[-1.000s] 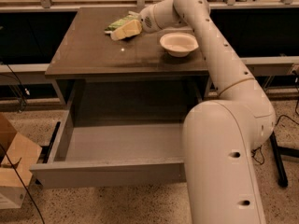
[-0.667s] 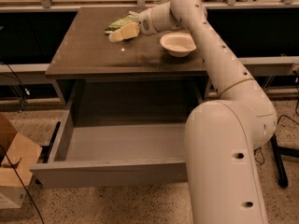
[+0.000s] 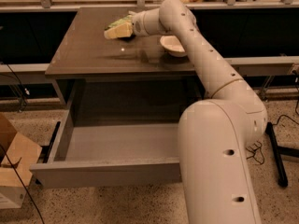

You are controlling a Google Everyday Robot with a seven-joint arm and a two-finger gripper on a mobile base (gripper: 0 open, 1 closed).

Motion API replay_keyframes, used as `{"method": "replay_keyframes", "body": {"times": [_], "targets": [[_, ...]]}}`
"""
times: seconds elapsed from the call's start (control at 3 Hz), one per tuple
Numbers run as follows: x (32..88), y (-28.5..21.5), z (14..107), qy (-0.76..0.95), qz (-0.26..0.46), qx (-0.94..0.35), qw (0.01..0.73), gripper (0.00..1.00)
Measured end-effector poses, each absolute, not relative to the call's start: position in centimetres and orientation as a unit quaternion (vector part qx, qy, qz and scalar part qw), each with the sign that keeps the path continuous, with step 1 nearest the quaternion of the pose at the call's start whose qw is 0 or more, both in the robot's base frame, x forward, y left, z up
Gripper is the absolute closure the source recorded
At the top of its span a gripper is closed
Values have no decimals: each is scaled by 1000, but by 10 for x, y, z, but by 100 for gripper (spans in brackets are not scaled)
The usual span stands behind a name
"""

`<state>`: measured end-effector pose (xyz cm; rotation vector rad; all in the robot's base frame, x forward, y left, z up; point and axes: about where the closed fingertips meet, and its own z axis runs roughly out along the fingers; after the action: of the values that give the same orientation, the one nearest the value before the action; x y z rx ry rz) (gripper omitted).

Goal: Place green jalapeno chip bag into top drawer

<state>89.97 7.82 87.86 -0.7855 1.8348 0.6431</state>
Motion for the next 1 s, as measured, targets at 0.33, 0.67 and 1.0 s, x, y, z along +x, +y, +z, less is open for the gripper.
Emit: {"method": "replay_keyframes", "body": {"times": [0.33, 0.67, 1.0], "targets": [[921, 77, 874, 762, 252, -302, 515, 0], [938, 76, 865, 769, 242, -280, 521, 0], [954, 73, 853, 784, 224, -257, 519, 3]]}}
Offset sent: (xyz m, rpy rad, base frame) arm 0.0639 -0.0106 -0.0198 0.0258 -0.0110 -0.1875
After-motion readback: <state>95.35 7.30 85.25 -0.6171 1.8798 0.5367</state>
